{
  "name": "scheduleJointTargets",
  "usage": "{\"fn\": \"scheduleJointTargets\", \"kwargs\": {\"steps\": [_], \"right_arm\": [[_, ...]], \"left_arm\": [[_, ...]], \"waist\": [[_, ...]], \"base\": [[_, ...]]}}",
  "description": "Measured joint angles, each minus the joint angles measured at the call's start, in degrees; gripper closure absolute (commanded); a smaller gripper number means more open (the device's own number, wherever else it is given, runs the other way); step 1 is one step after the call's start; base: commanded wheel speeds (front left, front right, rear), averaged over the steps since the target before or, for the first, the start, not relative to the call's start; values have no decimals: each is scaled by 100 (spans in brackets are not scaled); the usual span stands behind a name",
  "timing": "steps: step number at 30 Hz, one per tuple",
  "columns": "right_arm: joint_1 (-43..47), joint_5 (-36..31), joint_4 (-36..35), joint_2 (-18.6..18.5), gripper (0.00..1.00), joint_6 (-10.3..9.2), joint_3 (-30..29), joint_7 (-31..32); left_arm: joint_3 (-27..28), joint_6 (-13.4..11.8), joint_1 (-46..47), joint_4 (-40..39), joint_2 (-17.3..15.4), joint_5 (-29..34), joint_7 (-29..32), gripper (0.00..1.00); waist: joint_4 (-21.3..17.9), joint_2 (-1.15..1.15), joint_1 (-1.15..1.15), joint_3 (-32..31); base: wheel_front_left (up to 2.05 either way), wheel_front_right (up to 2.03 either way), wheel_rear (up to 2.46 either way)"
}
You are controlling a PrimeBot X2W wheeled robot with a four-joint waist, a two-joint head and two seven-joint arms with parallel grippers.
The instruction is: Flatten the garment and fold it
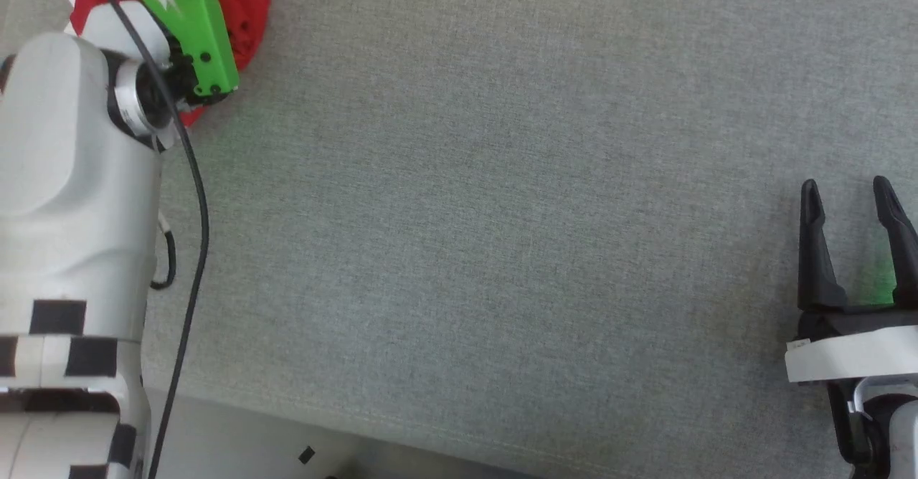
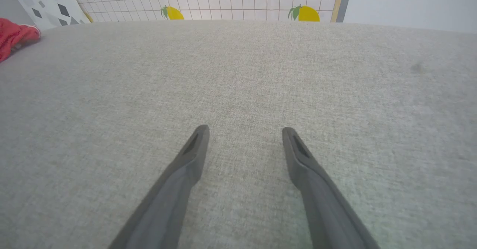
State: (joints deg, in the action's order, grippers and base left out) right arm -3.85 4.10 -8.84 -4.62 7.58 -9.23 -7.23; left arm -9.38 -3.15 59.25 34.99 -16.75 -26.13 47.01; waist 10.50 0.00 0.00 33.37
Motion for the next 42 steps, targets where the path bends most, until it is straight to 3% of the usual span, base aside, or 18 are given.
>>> {"fn": "scheduleJointTargets", "kwargs": {"steps": [11, 19, 27, 30, 42], "right_arm": [[152, 33, 350, 79, 0, 0, 32, -88], [420, 120, 755, 156, 0, 0, 87, -240], [557, 409, 1089, 164, 0, 0, 129, -389], [583, 468, 1201, 164, 0, 0, 136, -442], [711, 557, 1562, 168, 0, 0, 142, -539]], "left_arm": [[149, -188, -64, -164, -238, 389, -2098, 100], [59, 76, 459, -211, -476, 604, -2803, 100], [-172, 391, 904, -81, -486, 656, -2947, 100], [-240, 525, 936, -11, -379, 600, -2995, 100], [-803, 924, 878, 162, 671, 153, -3322, 100]], "waist": [[102, 0, 0, -723], [106, 0, 0, -1519], [17, 0, 0, -2258], [-49, 0, 0, -2486], [-618, 0, 0, -3084]], "base": [[0, 0, 0], [0, 0, 0], [0, 0, 0], [0, 0, 0], [0, 0, 0]]}}
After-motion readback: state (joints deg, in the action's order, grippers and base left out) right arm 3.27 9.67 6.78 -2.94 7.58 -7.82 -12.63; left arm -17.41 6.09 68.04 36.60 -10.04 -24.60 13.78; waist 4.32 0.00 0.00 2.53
